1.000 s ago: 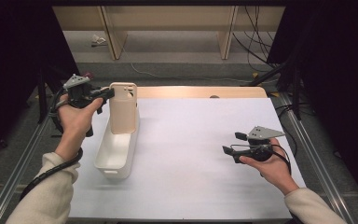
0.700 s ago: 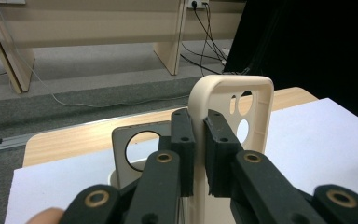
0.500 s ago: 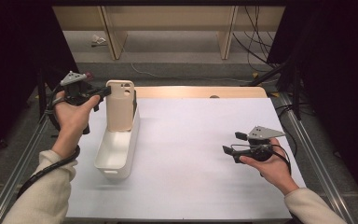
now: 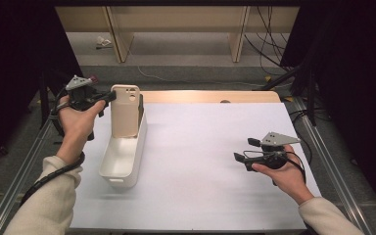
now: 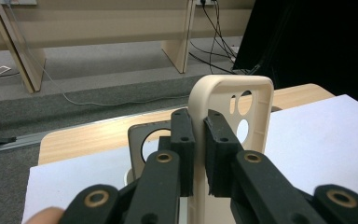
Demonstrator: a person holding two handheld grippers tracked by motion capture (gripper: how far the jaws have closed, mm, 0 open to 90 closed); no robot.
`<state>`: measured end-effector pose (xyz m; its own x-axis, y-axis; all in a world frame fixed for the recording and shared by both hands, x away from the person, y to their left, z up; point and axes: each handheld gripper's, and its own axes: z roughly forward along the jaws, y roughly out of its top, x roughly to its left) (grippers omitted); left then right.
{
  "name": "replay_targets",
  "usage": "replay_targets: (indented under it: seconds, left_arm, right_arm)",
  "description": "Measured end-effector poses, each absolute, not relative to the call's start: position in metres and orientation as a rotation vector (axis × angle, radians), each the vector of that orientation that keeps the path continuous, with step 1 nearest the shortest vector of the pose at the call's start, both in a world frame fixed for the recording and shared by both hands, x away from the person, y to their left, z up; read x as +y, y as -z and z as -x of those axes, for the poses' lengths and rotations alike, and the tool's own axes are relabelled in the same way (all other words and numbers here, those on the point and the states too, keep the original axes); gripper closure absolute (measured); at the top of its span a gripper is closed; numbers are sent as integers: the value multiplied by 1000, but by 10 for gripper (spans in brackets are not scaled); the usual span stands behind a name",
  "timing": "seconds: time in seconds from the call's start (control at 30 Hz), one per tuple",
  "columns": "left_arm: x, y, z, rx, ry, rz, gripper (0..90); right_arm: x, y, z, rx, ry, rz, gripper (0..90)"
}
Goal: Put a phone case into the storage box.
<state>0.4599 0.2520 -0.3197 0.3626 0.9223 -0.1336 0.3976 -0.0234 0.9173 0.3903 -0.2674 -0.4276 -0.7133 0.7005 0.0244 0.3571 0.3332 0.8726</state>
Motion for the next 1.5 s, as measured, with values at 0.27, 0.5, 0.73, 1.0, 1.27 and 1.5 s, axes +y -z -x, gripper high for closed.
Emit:
replay_targets:
  seconds: [0.27,0.5,0.73,1.0,1.27,1.5]
  left_arm:
    - [251,324,-465,1204,-663,-1616,831]
    - [252,328,-468,1210,-665,-1616,831]
    - [251,333,-471,1210,-662,-1612,831]
    - [250,338,-476,1218,-659,-1610,830]
    - [250,343,-480,1225,-659,-1612,830]
    - [249,345,-483,1232,-662,-1609,830]
  right_arm:
    - [-268,427,-390,2239,-1350,-944,175]
    - [-267,426,-389,2234,-1355,-936,165]
    - [-267,426,-389,2229,-1358,-938,164]
    - [-268,426,-388,2226,-1361,-940,165]
    - [-268,426,-389,2222,-1359,-943,165]
    - [-268,426,-389,2222,-1357,-943,166]
